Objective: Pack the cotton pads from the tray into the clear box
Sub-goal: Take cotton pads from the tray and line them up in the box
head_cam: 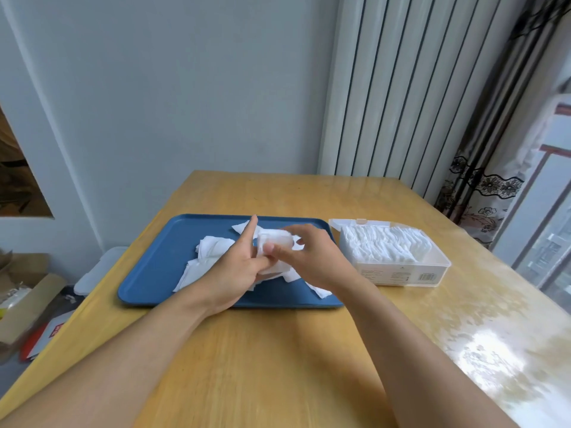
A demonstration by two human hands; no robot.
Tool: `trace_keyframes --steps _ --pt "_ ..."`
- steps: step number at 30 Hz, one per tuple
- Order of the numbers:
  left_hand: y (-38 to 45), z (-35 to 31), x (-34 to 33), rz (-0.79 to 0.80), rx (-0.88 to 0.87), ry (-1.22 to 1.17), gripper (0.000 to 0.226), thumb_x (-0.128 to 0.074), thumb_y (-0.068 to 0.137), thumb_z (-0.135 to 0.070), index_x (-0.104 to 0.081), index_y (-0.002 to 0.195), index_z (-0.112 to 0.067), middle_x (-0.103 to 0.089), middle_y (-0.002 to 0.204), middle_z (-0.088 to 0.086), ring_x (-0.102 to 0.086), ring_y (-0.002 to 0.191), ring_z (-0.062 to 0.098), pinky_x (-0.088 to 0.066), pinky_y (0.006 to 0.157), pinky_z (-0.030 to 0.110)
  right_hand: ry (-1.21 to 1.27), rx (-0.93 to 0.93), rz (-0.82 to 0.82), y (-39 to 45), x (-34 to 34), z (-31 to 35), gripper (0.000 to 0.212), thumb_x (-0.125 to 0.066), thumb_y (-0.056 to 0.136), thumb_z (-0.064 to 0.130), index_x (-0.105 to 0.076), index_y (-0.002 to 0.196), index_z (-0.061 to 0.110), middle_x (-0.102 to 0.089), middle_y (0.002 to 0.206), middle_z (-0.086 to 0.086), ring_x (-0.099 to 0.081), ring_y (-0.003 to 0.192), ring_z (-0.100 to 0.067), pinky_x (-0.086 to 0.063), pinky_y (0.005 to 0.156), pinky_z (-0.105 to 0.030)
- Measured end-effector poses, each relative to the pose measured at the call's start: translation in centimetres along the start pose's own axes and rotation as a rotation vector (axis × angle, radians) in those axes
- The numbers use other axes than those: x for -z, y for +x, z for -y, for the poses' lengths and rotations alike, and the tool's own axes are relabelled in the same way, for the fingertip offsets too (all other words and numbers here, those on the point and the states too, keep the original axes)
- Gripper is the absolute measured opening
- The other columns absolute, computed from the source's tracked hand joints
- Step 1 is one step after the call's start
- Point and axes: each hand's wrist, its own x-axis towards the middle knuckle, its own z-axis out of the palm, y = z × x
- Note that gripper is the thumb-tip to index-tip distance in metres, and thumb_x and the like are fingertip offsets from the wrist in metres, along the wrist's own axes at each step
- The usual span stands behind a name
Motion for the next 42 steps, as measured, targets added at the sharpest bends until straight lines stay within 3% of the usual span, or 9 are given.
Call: trace_keyframes --steps 3,6,12,17,22,30,36,38,42 --pt "-0.1 -0.6 -0.1 0.004 -0.001 0.032 0.098 -0.068 0.096 -0.008 0.001 0.162 -0.034 -0.076 0.116 0.0 -0.074 0.105 0.013 -0.054 0.1 0.031 0.076 0.013 -0.045 0.0 1.1 0.1 0.023 -0.07 0.091 0.048 -0.061 0.085 0.028 -0.064 0.08 0.022 -0.055 0.075 0.006 -0.039 0.059 -0.015" --pt "0.2 -1.7 -0.4 -0.035 -0.033 0.081 0.102 -0.078 0.087 -0.011 -0.011 0.163 -0.028 -0.079 0.107 0.006 -0.076 0.1 0.026 -0.049 0.107 0.043 0.157 0.034 -0.062 0.0 3.2 0.6 0.026 -0.073 0.091 0.042 -0.059 0.077 0.025 -0.054 0.058 0.017 -0.044 0.047 0.002 -0.032 0.047 -0.014" --pt "2.3 -4.5 -3.6 0.039 -0.139 0.295 0.099 -0.081 0.085 -0.011 -0.02 0.16 -0.032 -0.08 0.095 -0.004 -0.076 0.084 0.01 -0.055 0.081 0.02 -0.197 0.124 0.031 -0.9 10.1 1.6 0.033 -0.08 0.084 0.033 -0.062 0.077 0.007 -0.052 0.06 -0.001 -0.038 0.053 -0.009 -0.028 0.051 -0.023" --pt "5.4 -4.0 -9.3 0.084 -0.295 0.476 0.076 -0.077 0.09 -0.028 -0.036 0.154 -0.032 -0.066 0.133 -0.015 -0.058 0.125 0.001 -0.042 0.111 0.03 -0.462 0.071 -0.181 -2.3 18.6 -0.8 0.031 -0.082 0.083 0.031 -0.072 0.109 0.017 -0.071 0.093 -0.001 -0.065 0.079 -0.022 -0.052 0.067 -0.035" --pt "7.3 -1.6 -13.6 0.268 -0.382 1.032 0.082 -0.055 0.092 -0.066 -0.02 0.16 -0.037 -0.006 0.17 -0.012 0.006 0.156 0.006 -0.003 0.128 0.039 -0.83 -0.127 -0.03 -2.4 22.4 -5.6 0.044 -0.08 0.084 0.025 -0.069 0.126 0.017 -0.069 0.105 -0.005 -0.057 0.092 -0.025 -0.046 0.078 -0.03" --pt "8.1 -0.2 -15.0 0.35 -0.395 1.258 0.085 -0.052 0.091 -0.071 -0.003 0.158 -0.052 0.014 0.17 -0.012 0.028 0.152 0.009 0.01 0.126 0.05 -0.95 -0.238 -0.033 -2.2 19.3 -8.5 0.041 -0.074 0.088 0.037 -0.066 0.125 0.022 -0.065 0.113 -0.004 -0.064 0.095 -0.026 -0.053 0.07 -0.034" --pt "8.0 -0.3 -14.9 0.377 -0.382 1.266 0.085 -0.059 0.091 -0.064 -0.007 0.158 -0.051 0.011 0.17 -0.01 0.027 0.152 0.011 0.01 0.126 0.049 -0.966 -0.52 0.006 -1.7 17.4 -8.9 0.018 -0.061 0.096 0.028 -0.051 0.088 0.016 -0.067 0.06 0.007 -0.065 0.06 -0.01 -0.032 0.052 -0.027" --pt "7.9 -0.3 -15.0 0.377 -0.383 1.262 0.087 -0.061 0.091 -0.063 -0.007 0.158 -0.05 0.011 0.17 -0.01 0.027 0.153 0.012 0.011 0.126 0.049 -0.883 -0.619 0.059 -1.2 17.1 -8.7 0.016 -0.053 0.1 0.03 -0.053 0.102 0.015 -0.069 0.056 0.009 -0.068 0.052 -0.005 -0.04 0.057 -0.026" --pt "8.0 0.0 -15.1 0.369 -0.388 1.245 0.091 -0.065 0.089 -0.062 -0.008 0.159 -0.048 0.012 0.17 -0.012 0.027 0.153 0.012 0.013 0.125 0.048 -0.614 -0.672 0.187 -0.6 16.8 -8.3 0.034 -0.041 0.106 0.02 -0.046 0.135 0.004 -0.054 0.095 -0.003 -0.07 0.061 -0.015 -0.06 0.079 -0.027"
